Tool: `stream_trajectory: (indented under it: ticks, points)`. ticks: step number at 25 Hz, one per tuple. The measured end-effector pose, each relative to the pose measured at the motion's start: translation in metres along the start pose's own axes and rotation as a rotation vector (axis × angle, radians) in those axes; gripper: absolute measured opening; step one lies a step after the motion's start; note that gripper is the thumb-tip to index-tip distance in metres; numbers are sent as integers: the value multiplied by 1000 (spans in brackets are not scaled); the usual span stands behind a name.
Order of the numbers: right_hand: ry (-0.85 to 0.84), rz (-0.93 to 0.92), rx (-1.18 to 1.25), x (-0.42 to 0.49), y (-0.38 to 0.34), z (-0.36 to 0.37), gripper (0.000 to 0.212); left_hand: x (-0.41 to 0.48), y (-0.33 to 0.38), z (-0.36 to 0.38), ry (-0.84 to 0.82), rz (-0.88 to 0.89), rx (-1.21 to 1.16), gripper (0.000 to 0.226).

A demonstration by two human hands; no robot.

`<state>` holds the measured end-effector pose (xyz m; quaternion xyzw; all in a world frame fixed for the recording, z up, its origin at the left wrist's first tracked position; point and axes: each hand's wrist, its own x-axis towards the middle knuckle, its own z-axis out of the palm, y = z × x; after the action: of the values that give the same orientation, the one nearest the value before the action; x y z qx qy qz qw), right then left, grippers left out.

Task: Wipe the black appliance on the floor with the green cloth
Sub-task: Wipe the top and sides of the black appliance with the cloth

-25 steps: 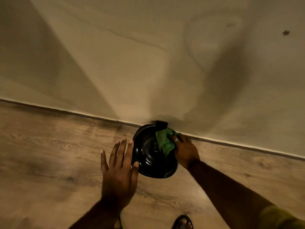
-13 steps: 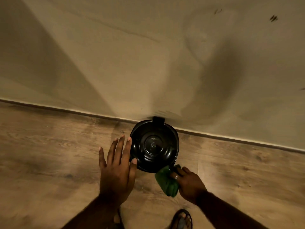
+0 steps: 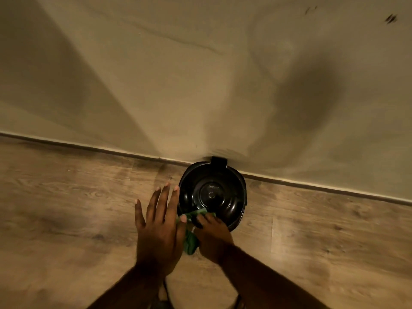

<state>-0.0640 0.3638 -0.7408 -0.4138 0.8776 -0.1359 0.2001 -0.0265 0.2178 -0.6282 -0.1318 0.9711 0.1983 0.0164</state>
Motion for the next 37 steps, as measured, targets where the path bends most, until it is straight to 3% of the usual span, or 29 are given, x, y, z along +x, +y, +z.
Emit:
stream_trajectory:
  ticks: [2, 5, 12, 14, 17, 20, 22, 25, 31, 37]
  points:
    - [-37, 0, -11, -20, 9, 6, 35, 1, 0, 0, 4, -3, -9, 58]
    - [-34, 177, 45, -61, 43, 6, 56, 3, 0, -1, -1, -12, -25, 58]
    - [-116, 533, -69, -92, 113, -12, 53, 5, -1, 1, -27, -17, -40, 58]
    - [-55, 684, -16, -87, 133, -21, 49, 6, -3, 2, -25, -9, -37, 58]
    - [190, 932, 220, -61, 158, -49, 39, 8, -6, 4, -17, -14, -44, 58]
    - [232, 760, 174, -11, 162, -76, 47, 7, -1, 8, -24, -20, -50, 58]
    - [173, 596, 146, 25, 154, -88, 50, 7, 2, 10, -30, -15, -48, 57]
    - [59, 515, 86, 50, 150, -88, 51, 8, 2, 12, -38, -7, -31, 57]
    - [43, 752, 160, -38, 144, -50, 35, 12, 5, 8, -15, -12, -31, 58]
    - [-53, 863, 294, -99, 48, 13, 44, 9, 10, 8, -33, -8, -23, 59]
